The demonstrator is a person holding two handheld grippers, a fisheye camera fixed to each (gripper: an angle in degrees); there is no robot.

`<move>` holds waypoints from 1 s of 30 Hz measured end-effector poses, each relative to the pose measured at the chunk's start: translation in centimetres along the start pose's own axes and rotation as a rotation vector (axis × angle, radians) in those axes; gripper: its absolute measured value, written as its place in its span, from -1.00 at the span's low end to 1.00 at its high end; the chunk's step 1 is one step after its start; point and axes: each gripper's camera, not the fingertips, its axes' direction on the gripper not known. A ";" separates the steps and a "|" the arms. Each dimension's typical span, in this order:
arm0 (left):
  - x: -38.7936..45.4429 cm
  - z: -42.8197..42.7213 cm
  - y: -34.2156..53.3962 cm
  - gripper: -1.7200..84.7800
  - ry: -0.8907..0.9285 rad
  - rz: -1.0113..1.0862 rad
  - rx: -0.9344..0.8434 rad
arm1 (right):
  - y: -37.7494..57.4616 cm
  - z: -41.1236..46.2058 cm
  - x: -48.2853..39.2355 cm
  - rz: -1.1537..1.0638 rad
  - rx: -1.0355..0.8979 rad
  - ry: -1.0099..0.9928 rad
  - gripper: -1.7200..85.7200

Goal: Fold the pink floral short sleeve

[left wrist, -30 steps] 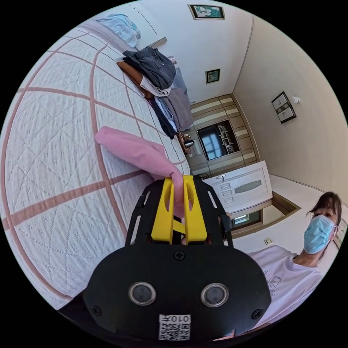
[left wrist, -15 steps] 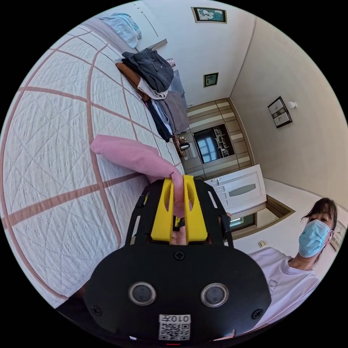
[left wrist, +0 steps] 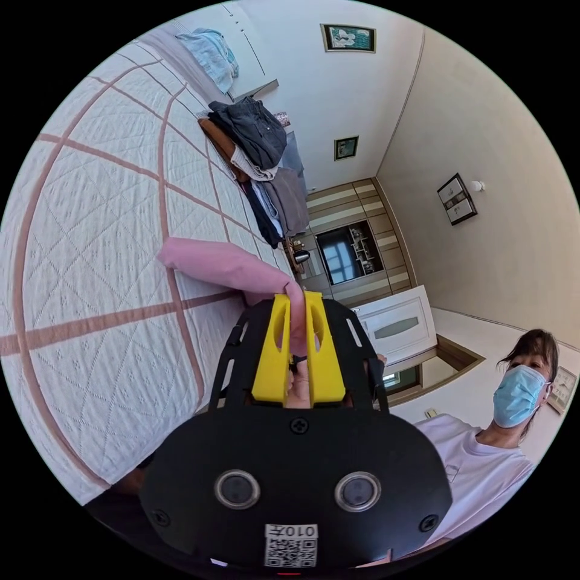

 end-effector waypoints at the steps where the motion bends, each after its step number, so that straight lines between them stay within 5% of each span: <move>1: 0.1 -0.3 0.3 -0.85 -0.003 -0.007 0.002 | -0.2 -0.2 0.2 0.018 0.010 0.017 -0.71; 15: 3.7 -3.1 4.9 -0.88 0.001 -0.063 0.004 | -1.5 1.6 -2.9 -0.007 -0.088 0.219 -0.79; 30: 19.1 -19.7 10.8 -0.88 0.013 0.209 0.164 | 2.8 16.4 -21.7 -0.466 -0.599 0.073 -0.81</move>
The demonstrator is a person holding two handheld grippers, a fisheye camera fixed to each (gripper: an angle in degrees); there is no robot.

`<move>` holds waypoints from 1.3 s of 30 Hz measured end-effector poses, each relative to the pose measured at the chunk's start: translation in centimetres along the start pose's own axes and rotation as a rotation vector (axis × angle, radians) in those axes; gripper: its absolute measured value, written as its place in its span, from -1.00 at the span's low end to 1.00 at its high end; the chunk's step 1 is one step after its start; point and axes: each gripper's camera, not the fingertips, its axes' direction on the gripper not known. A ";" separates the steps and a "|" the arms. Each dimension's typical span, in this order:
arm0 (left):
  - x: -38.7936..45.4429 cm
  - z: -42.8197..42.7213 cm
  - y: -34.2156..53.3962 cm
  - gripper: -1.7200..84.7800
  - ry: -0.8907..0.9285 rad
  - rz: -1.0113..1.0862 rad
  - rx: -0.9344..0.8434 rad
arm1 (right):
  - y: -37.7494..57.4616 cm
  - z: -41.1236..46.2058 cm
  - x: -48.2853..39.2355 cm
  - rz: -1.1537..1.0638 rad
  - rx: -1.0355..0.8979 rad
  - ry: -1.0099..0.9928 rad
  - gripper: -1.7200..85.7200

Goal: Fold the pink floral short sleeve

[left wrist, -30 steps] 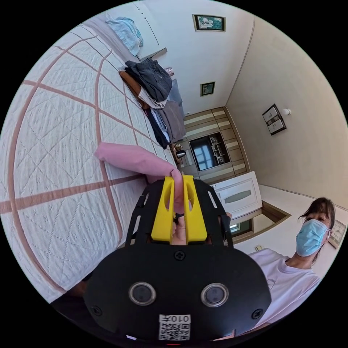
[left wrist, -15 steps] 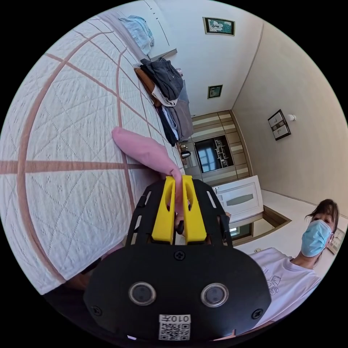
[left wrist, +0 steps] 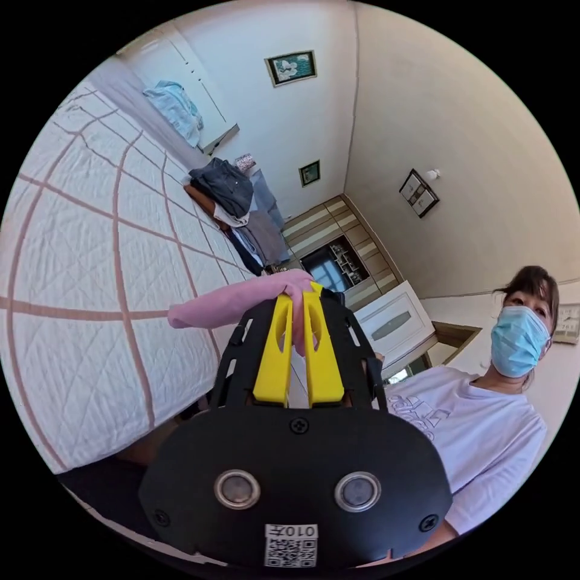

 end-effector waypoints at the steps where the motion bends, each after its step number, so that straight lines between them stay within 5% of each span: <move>1: 1.3 -2.7 0.6 -0.88 -0.026 0.008 0.017 | -0.2 2.6 -1.1 -0.013 -0.047 -0.027 -0.81; 8: 6.3 -17.1 2.5 -0.88 -0.268 -0.047 0.056 | -3.1 21.9 -4.0 0.022 -0.342 -0.196 -0.82; 14: 14.2 -27.9 -7.2 -0.89 -0.419 0.097 0.006 | -11.8 30.7 -13.5 -0.191 -0.178 -0.294 -0.82; 21: 15.8 -35.3 -9.4 -0.89 -0.663 0.047 -0.035 | -9.7 43.2 -14.1 -0.215 -0.129 -0.076 -0.82; 25: 8.3 -33.7 -5.1 -0.89 -0.898 -0.190 -0.166 | -3.4 52.5 -6.1 -0.002 -0.372 0.073 -0.82; 39: 14.6 -33.0 -9.0 -0.88 -1.000 -0.068 -0.125 | -5.8 51.9 -7.8 -0.072 -0.157 0.045 -0.82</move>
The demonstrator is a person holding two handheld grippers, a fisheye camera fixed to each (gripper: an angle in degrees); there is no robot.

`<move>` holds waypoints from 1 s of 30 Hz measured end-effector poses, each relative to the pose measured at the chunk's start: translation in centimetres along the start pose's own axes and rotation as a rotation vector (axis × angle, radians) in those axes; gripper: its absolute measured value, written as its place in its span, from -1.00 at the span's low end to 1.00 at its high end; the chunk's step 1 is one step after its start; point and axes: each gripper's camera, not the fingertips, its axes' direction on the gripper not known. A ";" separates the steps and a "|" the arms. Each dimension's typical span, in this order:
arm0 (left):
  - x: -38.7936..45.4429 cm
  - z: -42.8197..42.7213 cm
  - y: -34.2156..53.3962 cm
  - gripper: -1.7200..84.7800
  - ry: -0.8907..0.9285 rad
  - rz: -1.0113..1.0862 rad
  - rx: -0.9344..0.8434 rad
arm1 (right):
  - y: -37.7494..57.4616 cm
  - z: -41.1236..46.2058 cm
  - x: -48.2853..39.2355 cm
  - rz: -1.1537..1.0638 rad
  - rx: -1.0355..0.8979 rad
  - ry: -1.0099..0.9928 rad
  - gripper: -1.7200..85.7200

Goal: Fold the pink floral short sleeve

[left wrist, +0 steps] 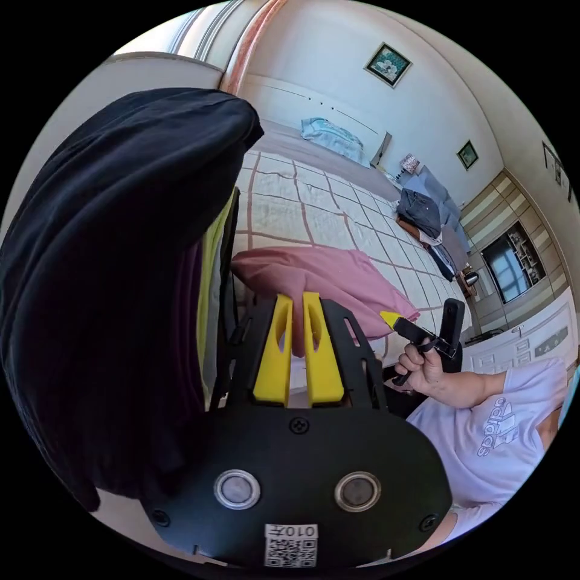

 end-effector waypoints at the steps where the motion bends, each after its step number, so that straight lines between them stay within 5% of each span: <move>1: 0.7 -0.6 -1.1 -0.89 -0.020 0.012 -0.007 | -1.9 -0.7 0.0 0.032 0.027 -0.034 -0.82; 8: 5.4 -6.8 -7.5 -0.89 -0.116 0.150 0.059 | -7.6 -5.3 -3.8 -0.114 0.166 -0.046 -0.82; 16: 2.6 2.0 -0.8 -0.89 -0.195 0.052 -0.241 | 0.3 2.1 5.0 0.194 -0.104 -0.120 -0.80; 23: 1.7 0.0 1.3 -0.88 -0.121 -0.008 -0.153 | -1.6 1.2 2.5 0.104 -0.136 -0.085 -0.80; 30: 3.2 1.2 1.5 -0.85 -0.221 0.044 -0.277 | -0.9 2.4 4.3 0.184 -0.185 -0.109 -0.79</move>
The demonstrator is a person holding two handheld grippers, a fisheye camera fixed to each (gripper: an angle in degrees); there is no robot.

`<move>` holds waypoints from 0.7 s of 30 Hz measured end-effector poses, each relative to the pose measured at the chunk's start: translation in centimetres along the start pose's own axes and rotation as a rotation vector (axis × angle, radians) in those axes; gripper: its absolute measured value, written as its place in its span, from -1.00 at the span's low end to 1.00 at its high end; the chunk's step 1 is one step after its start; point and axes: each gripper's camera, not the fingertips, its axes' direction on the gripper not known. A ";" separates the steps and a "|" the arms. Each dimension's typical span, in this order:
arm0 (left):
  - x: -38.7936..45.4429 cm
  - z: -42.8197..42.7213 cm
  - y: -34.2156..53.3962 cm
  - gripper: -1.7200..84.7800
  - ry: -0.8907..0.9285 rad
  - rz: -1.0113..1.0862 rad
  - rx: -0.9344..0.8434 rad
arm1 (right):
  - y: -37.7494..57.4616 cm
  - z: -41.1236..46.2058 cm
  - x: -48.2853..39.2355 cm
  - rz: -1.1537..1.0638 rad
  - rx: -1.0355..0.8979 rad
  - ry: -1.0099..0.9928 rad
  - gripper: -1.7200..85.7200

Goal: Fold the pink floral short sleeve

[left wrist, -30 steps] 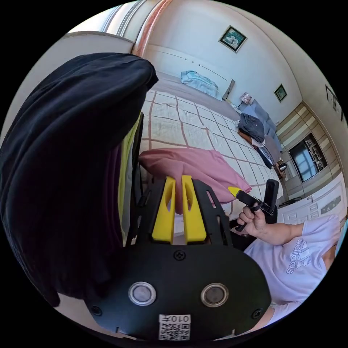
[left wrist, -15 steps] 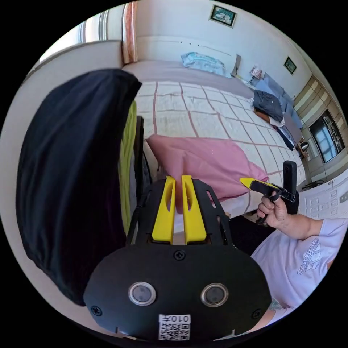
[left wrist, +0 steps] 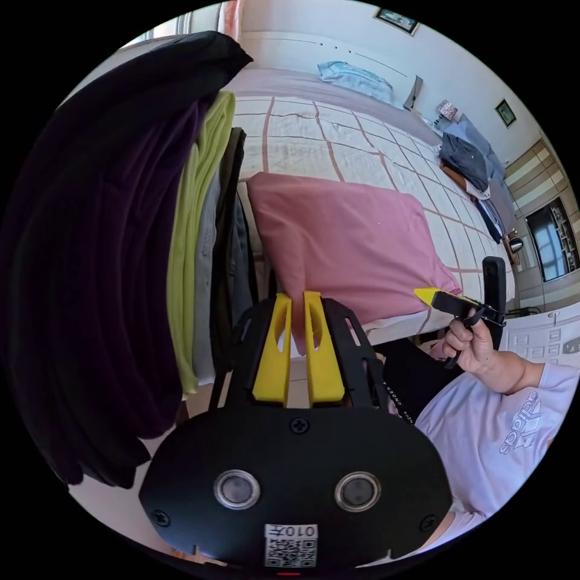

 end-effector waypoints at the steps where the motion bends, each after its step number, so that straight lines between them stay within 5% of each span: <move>1: 0.2 0.1 0.3 -0.84 -0.012 0.004 0.004 | 0.1 0.1 -0.1 -0.011 -0.002 0.003 -0.79; 13: 4.4 -2.0 5.1 -0.78 -0.234 0.124 0.185 | 3.5 -0.3 -2.5 -0.248 -0.081 0.054 -0.80; 21: 4.6 4.6 8.5 -0.77 -0.233 0.252 0.260 | 6.3 -4.5 -8.3 -0.522 0.033 0.333 -0.80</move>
